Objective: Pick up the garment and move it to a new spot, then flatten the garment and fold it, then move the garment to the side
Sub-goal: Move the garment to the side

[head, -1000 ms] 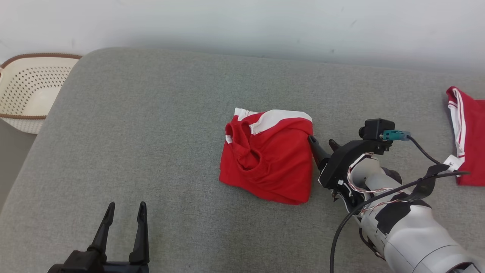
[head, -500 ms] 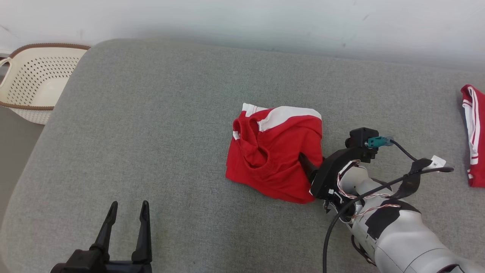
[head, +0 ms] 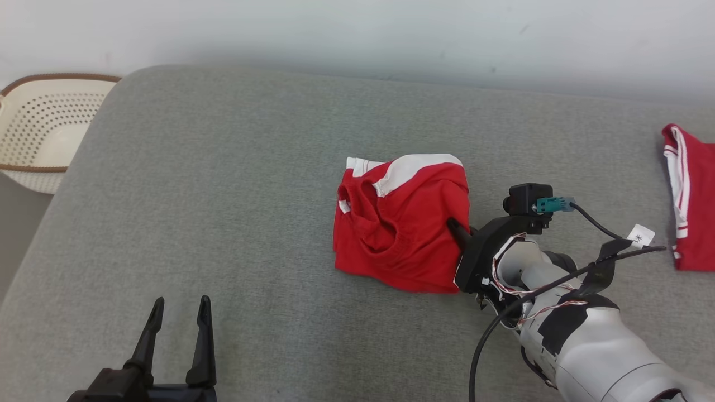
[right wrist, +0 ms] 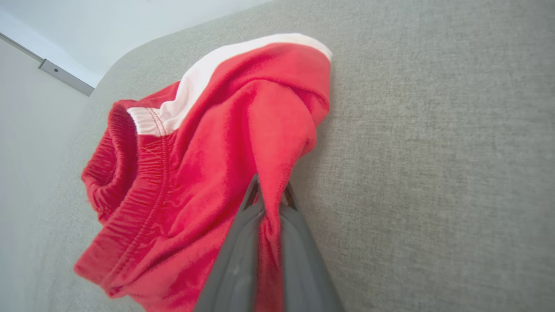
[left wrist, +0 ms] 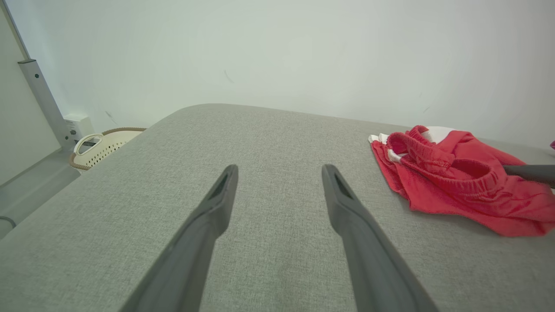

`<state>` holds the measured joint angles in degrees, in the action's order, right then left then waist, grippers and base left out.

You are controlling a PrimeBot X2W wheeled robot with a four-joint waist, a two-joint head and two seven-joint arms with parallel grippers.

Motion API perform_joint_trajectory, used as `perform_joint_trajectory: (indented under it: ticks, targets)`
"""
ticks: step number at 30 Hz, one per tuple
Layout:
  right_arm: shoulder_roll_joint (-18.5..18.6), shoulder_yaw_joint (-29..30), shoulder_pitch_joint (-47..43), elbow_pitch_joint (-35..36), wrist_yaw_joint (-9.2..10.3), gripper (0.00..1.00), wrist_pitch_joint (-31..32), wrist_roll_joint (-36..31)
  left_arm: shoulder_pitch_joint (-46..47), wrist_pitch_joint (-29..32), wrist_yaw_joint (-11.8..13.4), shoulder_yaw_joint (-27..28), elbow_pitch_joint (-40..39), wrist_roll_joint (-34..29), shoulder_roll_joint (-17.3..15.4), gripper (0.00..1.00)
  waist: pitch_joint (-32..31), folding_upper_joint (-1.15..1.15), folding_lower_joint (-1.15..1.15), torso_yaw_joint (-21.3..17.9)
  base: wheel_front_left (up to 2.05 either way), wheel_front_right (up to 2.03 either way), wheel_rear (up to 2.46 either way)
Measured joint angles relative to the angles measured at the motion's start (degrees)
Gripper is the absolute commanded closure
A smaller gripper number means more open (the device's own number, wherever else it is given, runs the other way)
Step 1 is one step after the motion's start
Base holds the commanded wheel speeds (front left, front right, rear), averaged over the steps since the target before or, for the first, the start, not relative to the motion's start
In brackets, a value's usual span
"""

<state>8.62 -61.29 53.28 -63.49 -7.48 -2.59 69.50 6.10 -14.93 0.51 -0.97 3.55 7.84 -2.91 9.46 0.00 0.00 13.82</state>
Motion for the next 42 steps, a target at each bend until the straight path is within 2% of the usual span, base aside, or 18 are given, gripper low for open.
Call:
perform_joint_trajectory:
  ticks: [13, 26, 42]
  targets:
    - [5.34, -6.67, 3.49, 4.19, 0.00, 1.00, -0.90, -4.74, -0.61, 0.00, -1.59, 2.90, -1.37, -1.82, 0.00, 0.00, -0.67, 0.00, 0.00, -6.34, 0.00, 0.00, 0.00]
    - [11.58, -8.89, 10.63, 4.78, 0.00, 1.00, -0.37, -6.17, 0.29, -0.01, -3.31, 6.13, -4.07, -3.65, -1.48, 0.00, 1.80, 0.00, 0.00, -14.69, 0.00, 0.00, 0.00]
    - [17.95, -10.81, 18.14, 6.69, 0.00, 1.00, 0.13, -9.59, 0.76, 0.00, -3.77, 8.39, -7.75, -4.63, -3.92, 0.00, 6.83, 0.00, 0.00, -19.49, 0.00, 0.00, 0.00]
